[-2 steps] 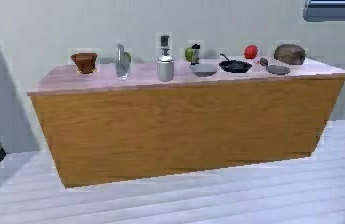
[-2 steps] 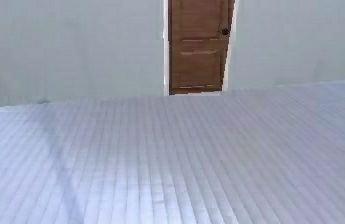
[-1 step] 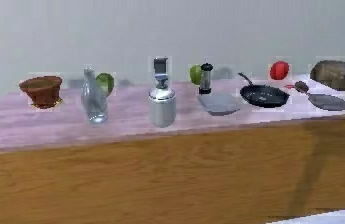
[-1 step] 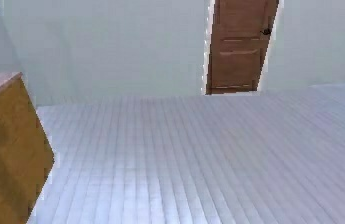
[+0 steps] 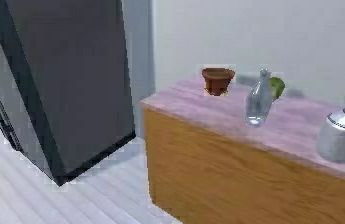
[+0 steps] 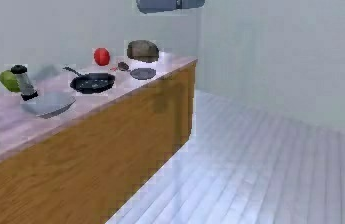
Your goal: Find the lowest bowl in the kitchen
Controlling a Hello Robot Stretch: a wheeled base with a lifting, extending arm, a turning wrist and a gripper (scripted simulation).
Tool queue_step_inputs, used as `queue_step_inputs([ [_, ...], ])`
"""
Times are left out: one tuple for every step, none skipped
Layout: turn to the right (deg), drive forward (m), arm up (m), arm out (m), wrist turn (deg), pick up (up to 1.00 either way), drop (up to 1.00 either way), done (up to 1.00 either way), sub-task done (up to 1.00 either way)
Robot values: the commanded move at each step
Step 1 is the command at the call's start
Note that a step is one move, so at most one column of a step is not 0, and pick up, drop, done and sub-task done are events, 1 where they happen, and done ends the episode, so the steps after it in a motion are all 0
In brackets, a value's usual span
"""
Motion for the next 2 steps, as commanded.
queue_step_inputs([
  [-45.0,0.00,0.00,0.00,0.0,0.00,0.00,0.00,0.00],
  [-45.0,0.00,0.00,0.00,0.0,0.00,0.00,0.00,0.00],
])
